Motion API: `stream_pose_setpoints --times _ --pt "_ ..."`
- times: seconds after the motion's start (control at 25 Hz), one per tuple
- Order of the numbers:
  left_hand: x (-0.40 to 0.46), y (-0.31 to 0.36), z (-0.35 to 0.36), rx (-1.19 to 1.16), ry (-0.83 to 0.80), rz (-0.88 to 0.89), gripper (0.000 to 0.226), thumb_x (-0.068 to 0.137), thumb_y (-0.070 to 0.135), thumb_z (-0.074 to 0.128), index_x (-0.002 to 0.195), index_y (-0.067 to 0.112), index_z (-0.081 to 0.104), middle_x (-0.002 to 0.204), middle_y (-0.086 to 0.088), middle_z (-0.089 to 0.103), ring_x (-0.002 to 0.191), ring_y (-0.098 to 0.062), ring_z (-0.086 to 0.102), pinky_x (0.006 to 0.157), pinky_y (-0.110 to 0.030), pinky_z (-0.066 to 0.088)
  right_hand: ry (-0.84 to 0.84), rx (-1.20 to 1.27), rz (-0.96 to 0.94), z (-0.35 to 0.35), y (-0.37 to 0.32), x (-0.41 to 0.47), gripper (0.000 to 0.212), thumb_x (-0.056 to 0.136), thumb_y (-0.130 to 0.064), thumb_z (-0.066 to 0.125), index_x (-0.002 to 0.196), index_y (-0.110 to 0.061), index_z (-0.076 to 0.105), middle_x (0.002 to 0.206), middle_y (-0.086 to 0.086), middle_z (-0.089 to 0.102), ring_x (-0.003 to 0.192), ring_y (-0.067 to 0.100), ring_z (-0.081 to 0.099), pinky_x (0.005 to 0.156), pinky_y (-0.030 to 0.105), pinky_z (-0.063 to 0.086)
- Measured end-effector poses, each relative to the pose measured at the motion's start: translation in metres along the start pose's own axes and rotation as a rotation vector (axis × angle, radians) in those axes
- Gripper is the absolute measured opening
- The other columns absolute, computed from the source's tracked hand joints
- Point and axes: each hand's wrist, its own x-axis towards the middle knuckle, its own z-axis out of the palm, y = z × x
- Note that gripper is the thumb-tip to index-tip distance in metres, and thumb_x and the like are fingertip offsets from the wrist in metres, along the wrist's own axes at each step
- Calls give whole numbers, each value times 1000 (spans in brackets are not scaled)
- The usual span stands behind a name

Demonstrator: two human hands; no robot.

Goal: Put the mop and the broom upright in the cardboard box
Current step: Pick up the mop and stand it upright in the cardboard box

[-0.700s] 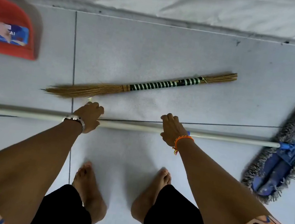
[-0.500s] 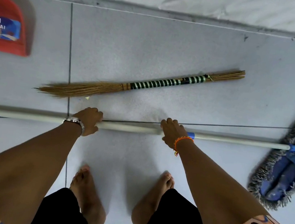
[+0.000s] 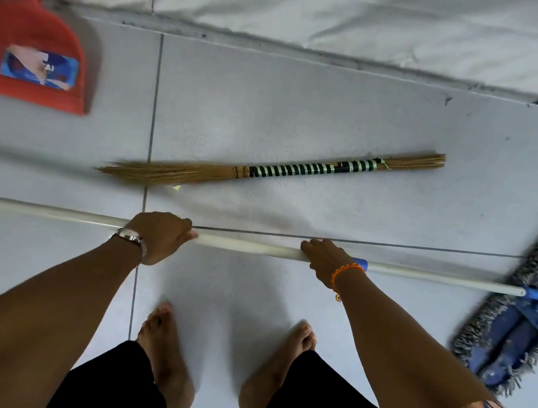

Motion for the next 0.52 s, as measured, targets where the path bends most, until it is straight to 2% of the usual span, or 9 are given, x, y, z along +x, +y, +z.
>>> stream_pose_setpoints --times 0.08,0.12,0.24,0.28,0.32,0.4,0.52 --pt "-31 15 -35 147 248 38 46 97 54 17 93 25 53 77 5 64 69 -22 64 55 -31 40 41 -6 -8 -22 9 -27 33 93 -8 51 125 -9 44 120 11 53 105 32 52 81 46 51" --pt "-50 29 -61 213 319 68 47 98 53 18 90 24 55 73 5 65 64 -23 64 51 -30 36 57 32 8 -40 14 -46 33 93 -6 51 125 -4 44 120 16 51 104 35 52 82 46 49" --pt "-104 78 -154 327 459 93 43 97 49 31 81 21 60 65 0 66 54 -29 63 46 -30 36 59 216 13 -108 28 -112 32 88 22 41 120 18 41 119 41 41 105 50 46 82 44 33" --pt "-120 92 -190 358 526 115 43 97 48 35 78 20 61 63 -1 65 55 -29 63 48 -31 39 92 247 19 -130 34 -137 32 88 24 39 120 20 39 120 42 40 108 52 44 84 44 32" --pt "-139 105 -229 399 590 143 43 97 47 38 75 19 61 60 -1 63 57 -29 62 51 -32 41 146 249 36 -154 38 -163 30 90 19 41 120 15 41 120 36 43 108 48 45 89 45 37" --pt "-173 126 -301 514 746 210 44 98 45 41 67 18 58 56 -1 59 63 -28 60 61 -35 38 307 215 -1 -198 41 -211 26 92 3 50 117 -1 48 113 16 53 103 34 51 88 46 49" --pt "-230 159 -417 692 1077 279 44 97 45 44 66 18 59 62 -1 61 74 -30 62 76 -40 36 445 294 -5 -280 32 -282 28 88 5 56 115 -3 51 111 12 55 100 30 55 81 38 50"
